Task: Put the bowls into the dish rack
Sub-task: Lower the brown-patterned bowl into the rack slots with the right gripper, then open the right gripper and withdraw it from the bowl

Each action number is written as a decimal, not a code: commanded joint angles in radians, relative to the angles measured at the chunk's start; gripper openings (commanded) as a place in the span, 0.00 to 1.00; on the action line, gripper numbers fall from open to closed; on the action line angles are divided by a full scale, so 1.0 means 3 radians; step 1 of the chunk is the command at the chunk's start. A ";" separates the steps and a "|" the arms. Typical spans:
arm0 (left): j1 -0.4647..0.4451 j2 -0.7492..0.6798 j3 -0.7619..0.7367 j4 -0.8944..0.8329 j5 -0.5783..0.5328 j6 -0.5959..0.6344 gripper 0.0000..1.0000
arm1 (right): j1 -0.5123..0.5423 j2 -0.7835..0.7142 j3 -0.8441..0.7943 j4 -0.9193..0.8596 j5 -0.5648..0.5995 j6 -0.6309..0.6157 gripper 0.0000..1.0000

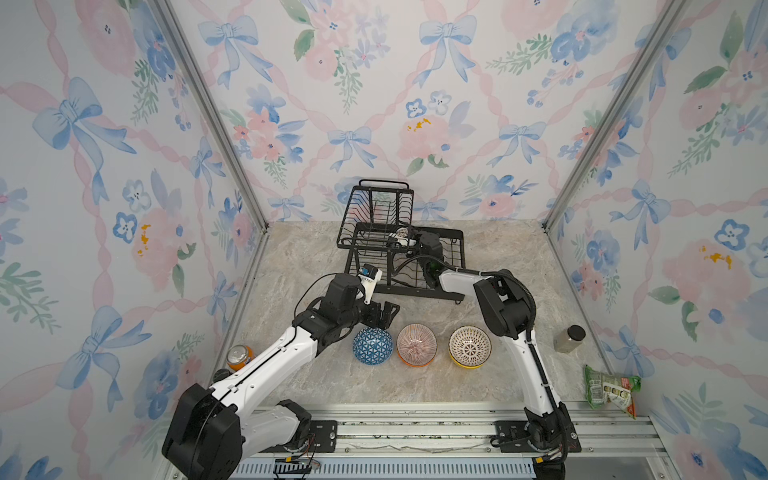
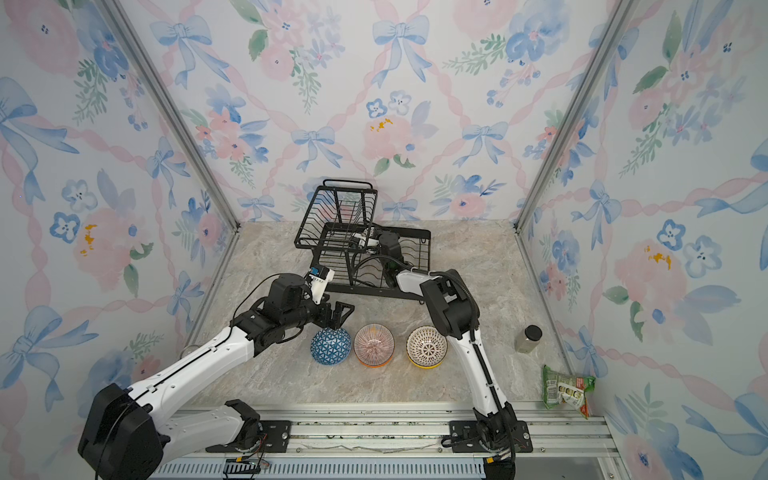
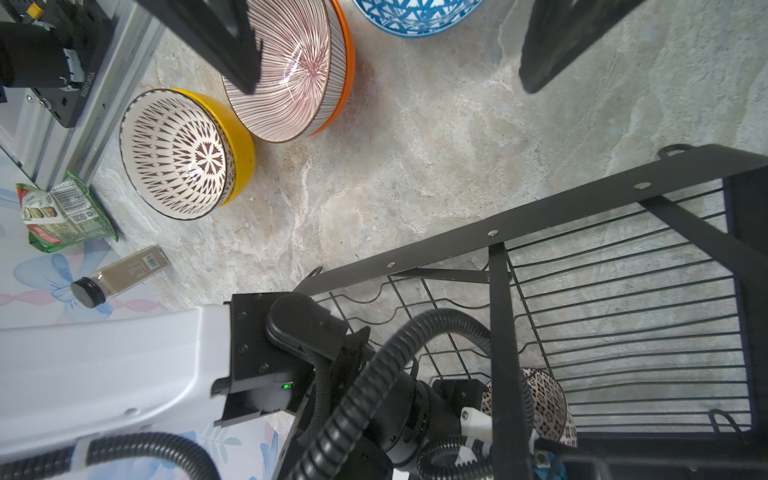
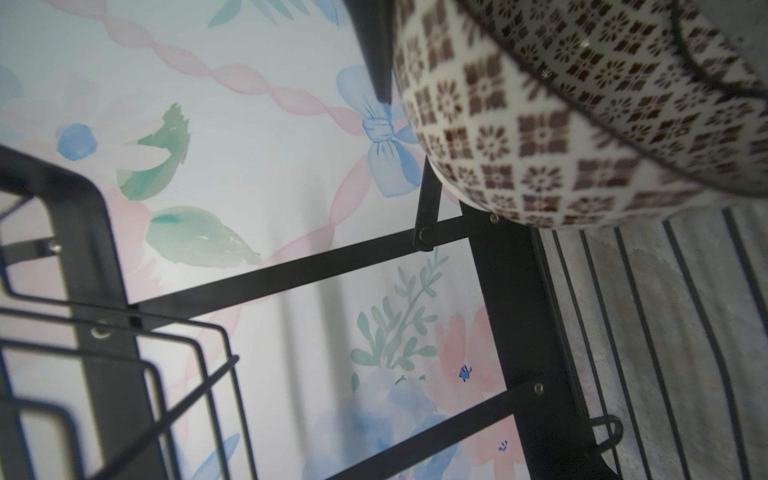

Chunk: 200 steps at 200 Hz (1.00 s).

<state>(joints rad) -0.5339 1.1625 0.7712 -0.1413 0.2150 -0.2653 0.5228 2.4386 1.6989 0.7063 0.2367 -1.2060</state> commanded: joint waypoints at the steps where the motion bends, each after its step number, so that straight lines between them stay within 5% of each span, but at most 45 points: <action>1: 0.0026 -0.0003 -0.0024 -0.0050 0.0038 0.0025 0.98 | -0.0018 -0.0068 -0.0141 -0.0339 0.0176 0.0072 0.04; 176: 0.0024 0.0001 -0.0055 -0.0046 0.0020 0.0000 0.98 | 0.0016 -0.0246 -0.0333 -0.0110 0.0264 0.0229 0.32; 200: 0.0026 -0.0004 -0.0050 -0.0050 0.0006 0.0000 0.98 | 0.0006 -0.0371 -0.0463 -0.0085 0.0282 0.0269 0.42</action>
<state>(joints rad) -0.5331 1.1622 0.7700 -0.1448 0.2146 -0.2653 0.5255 2.4004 1.6009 0.6914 0.2962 -1.1545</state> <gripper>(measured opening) 0.979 0.373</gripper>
